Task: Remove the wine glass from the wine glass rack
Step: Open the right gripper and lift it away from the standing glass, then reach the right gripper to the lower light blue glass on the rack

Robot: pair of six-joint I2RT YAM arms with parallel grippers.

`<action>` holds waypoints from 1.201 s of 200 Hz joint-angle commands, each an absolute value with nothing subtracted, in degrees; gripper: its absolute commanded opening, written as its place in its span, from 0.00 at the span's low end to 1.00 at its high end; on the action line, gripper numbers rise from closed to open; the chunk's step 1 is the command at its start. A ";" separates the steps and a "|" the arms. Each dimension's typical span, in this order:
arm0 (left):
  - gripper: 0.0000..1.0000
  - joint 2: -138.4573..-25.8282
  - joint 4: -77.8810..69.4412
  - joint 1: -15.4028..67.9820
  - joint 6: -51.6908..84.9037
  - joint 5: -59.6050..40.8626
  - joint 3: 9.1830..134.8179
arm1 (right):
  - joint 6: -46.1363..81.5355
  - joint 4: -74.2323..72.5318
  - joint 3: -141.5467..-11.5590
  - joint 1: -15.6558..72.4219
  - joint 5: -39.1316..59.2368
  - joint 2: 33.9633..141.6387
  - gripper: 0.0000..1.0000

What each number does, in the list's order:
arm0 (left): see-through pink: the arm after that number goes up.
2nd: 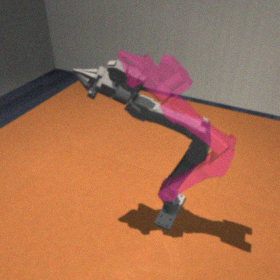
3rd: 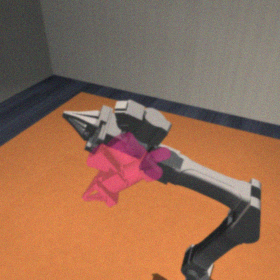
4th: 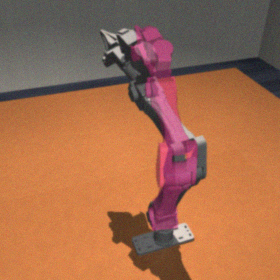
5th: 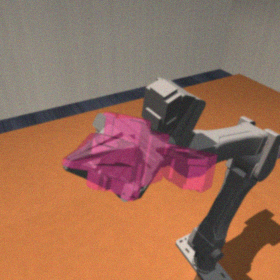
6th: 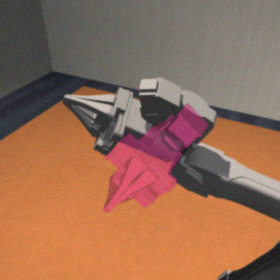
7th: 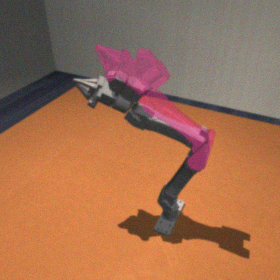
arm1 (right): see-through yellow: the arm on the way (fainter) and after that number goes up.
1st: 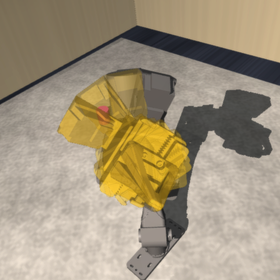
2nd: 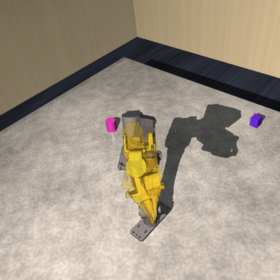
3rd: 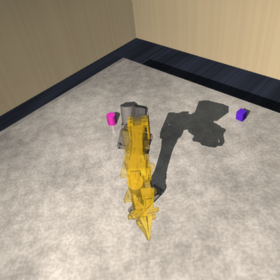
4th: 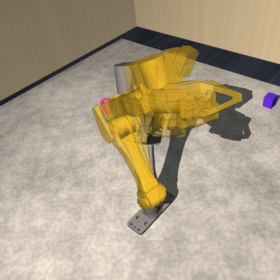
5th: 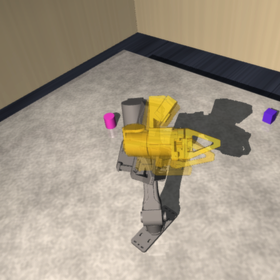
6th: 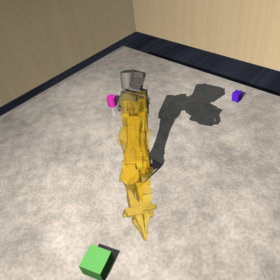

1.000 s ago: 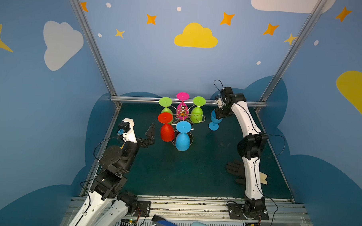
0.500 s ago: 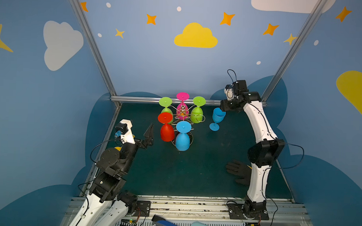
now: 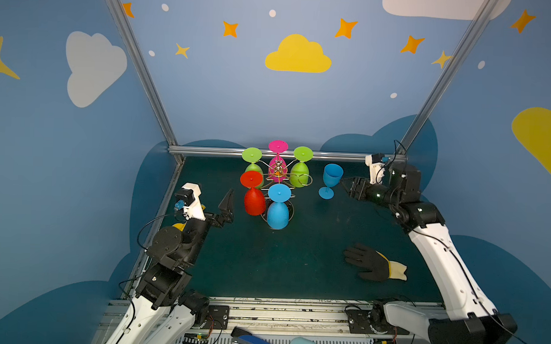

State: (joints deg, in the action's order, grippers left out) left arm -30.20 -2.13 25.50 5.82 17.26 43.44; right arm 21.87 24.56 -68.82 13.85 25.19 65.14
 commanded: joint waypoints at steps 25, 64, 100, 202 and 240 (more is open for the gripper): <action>0.99 -29.71 -2.99 25.05 7.18 16.00 42.91 | 31.85 18.46 -61.43 22.36 27.32 56.25 0.63; 0.99 -28.87 -3.01 25.09 7.56 15.93 42.71 | 37.63 14.05 -58.88 27.64 27.13 55.69 0.60; 0.99 -28.28 -2.89 25.05 7.82 15.82 42.39 | 40.15 10.91 -59.23 31.65 27.29 59.23 0.59; 0.99 -27.95 -2.99 25.05 8.44 15.56 41.91 | 44.38 2.00 -63.10 40.05 23.85 68.43 0.56; 0.99 -27.69 -3.08 25.05 8.50 15.65 41.74 | 46.05 -0.83 -64.23 40.42 23.29 70.55 0.53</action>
State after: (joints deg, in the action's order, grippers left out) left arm -28.34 -2.20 25.23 8.16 16.10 42.02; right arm 44.56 3.49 -61.47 40.05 24.40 69.60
